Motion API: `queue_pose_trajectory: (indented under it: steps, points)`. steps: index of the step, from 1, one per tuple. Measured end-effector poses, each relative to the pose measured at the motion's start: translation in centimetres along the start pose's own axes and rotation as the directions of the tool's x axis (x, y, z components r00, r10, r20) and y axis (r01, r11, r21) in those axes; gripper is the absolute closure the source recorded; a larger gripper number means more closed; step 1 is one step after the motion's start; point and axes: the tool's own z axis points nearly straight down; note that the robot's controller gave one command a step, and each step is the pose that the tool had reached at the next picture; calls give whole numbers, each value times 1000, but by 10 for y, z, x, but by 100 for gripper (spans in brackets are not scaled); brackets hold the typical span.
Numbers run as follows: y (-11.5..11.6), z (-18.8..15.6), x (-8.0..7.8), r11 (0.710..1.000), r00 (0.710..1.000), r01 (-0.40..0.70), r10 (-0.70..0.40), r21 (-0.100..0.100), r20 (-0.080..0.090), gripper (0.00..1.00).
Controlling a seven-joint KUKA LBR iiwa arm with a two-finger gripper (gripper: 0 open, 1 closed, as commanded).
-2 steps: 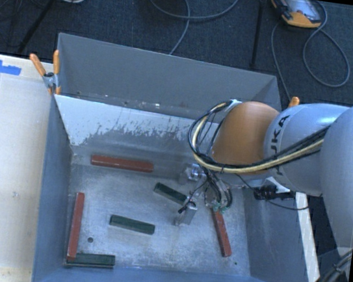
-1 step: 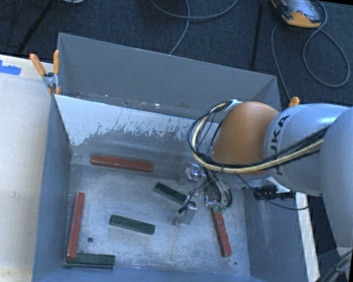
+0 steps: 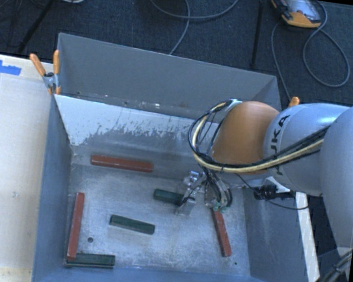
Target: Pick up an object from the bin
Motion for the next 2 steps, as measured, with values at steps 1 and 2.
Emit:
queue_pose_trajectory:
  steps: [1,2]
  points:
    - [1,-31,-1,1000,1000,0,0,0,2,100]
    - [1,-127,-3,1000,1000,1,-1,-1,8,100]
